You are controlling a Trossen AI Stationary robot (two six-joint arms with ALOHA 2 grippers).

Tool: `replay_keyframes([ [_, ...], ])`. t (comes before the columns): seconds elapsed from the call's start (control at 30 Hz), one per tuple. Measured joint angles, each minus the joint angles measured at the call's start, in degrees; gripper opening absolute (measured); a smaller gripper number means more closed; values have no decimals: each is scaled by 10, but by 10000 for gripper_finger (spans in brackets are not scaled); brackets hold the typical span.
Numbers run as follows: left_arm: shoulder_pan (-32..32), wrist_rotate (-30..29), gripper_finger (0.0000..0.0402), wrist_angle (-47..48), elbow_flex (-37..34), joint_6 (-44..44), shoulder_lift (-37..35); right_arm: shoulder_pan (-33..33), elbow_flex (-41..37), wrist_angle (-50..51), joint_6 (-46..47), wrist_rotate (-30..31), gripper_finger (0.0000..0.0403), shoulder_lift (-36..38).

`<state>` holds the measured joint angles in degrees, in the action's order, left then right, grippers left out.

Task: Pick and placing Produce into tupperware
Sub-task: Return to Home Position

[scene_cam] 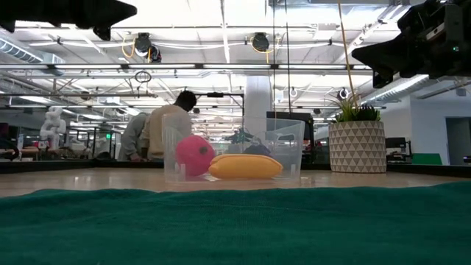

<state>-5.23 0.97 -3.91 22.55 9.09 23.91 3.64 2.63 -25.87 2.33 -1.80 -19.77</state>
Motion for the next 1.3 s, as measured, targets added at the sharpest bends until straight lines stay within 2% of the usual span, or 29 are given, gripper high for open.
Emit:
replay_keyframes([
  [0.2, 0, 63, 0, -10, -48, 28, -24, 0, 0, 3, 0, 0, 0, 0],
  [0.37, 0, 65, 0, -27, -75, 28, -26, 0, 0, 4, 0, 0, 0, 0],
  [0.67, 2, 22, 0, 29, -83, 28, -26, 0, 0, 4, 0, 0, 0, 0],
  [0.93, 48, 16, 0, 25, -83, 56, -31, 0, 0, 4, 0, 0, 0, 0],
  [1.13, 74, -26, 0, 47, -83, 73, -58, 0, 0, 4, 0, 0, 0, 0],
  [1.3, 74, -26, 0, 60, -83, 81, -85, 0, 0, 3, 0, -13, 0, 0],
])
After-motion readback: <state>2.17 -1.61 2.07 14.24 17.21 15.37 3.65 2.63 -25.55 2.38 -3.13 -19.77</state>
